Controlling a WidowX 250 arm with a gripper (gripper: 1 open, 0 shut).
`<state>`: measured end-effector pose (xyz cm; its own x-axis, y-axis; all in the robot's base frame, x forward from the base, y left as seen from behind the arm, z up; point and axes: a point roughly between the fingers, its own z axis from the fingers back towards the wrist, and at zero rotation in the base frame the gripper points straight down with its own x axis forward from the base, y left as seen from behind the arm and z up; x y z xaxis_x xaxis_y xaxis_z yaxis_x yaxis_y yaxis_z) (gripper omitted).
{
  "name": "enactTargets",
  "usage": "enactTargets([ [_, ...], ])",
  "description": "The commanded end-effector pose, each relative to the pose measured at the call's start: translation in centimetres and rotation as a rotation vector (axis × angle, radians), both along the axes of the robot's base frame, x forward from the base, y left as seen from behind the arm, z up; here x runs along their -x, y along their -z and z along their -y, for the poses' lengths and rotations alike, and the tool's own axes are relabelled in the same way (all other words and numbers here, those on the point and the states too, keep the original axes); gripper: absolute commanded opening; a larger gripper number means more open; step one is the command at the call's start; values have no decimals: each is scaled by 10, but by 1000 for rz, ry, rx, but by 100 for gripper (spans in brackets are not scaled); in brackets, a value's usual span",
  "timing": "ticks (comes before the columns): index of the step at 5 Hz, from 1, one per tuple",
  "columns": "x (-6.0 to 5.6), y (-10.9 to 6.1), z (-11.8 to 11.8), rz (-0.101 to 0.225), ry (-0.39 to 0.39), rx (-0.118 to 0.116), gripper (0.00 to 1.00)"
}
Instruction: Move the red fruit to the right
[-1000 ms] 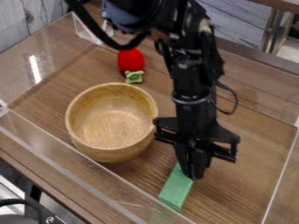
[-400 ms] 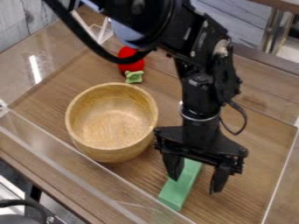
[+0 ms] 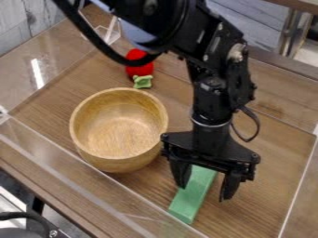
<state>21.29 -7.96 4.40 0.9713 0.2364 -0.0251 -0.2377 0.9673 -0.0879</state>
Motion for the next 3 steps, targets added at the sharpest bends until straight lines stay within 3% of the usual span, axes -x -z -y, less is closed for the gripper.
enactTargets([
  [1,-13,-8,-6,49,-51,-7,100],
  [3,-31,-12,-13,52,-97,-22,100],
])
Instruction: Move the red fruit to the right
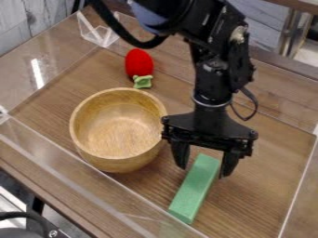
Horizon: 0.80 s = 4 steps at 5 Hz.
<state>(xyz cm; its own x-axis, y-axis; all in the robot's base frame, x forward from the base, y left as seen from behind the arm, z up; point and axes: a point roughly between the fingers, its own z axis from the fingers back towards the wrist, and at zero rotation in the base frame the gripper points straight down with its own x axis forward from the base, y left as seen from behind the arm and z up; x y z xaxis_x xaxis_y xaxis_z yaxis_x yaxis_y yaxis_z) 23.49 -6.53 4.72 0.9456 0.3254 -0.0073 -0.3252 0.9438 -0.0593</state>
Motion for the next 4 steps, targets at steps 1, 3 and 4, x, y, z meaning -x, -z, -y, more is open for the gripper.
enactTargets([
  [1,-18,-16,-2,44,-84,10,100],
  [3,-39,-44,-37,113,-271,13,100],
  [4,-54,-44,-78,157,-411,7,100],
])
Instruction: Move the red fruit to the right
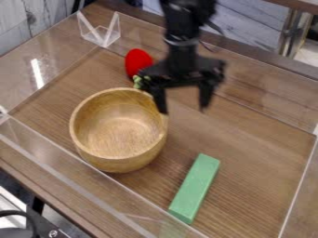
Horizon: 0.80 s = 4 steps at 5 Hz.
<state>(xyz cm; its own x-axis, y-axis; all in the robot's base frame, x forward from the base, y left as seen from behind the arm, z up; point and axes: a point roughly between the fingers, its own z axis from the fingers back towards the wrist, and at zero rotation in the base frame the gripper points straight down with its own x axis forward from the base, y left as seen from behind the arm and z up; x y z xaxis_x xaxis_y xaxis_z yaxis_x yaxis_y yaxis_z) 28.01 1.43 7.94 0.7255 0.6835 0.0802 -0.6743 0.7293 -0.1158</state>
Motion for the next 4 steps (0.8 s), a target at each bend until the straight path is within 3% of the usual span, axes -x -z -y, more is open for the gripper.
enactTargets([
  [1,-22,-5,-41,86,-98,-6,100],
  [2,-38,-9,-59,118,-107,8,100],
  [4,-64,-14,-85,190,-151,7,100],
])
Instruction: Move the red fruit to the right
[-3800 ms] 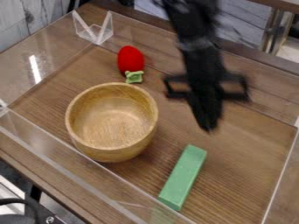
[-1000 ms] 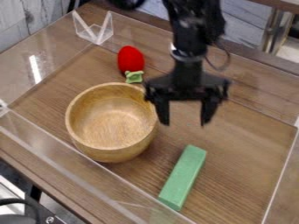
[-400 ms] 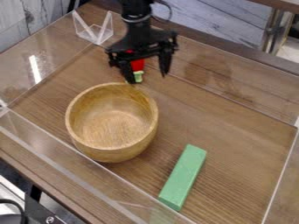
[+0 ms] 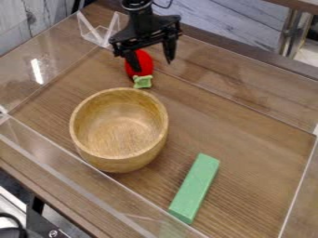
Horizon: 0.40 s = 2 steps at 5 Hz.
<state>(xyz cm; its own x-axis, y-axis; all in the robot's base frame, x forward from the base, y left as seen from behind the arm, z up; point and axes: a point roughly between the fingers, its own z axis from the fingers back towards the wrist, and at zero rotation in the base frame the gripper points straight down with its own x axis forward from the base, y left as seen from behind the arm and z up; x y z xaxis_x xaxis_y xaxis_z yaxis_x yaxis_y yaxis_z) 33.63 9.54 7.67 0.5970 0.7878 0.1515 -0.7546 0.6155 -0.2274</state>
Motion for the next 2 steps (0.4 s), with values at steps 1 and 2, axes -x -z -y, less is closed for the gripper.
enactTargets([
  [1,-15,-16,-19,68,0,-43,100],
  [2,-16,-6,-23,70,16,-68,100],
])
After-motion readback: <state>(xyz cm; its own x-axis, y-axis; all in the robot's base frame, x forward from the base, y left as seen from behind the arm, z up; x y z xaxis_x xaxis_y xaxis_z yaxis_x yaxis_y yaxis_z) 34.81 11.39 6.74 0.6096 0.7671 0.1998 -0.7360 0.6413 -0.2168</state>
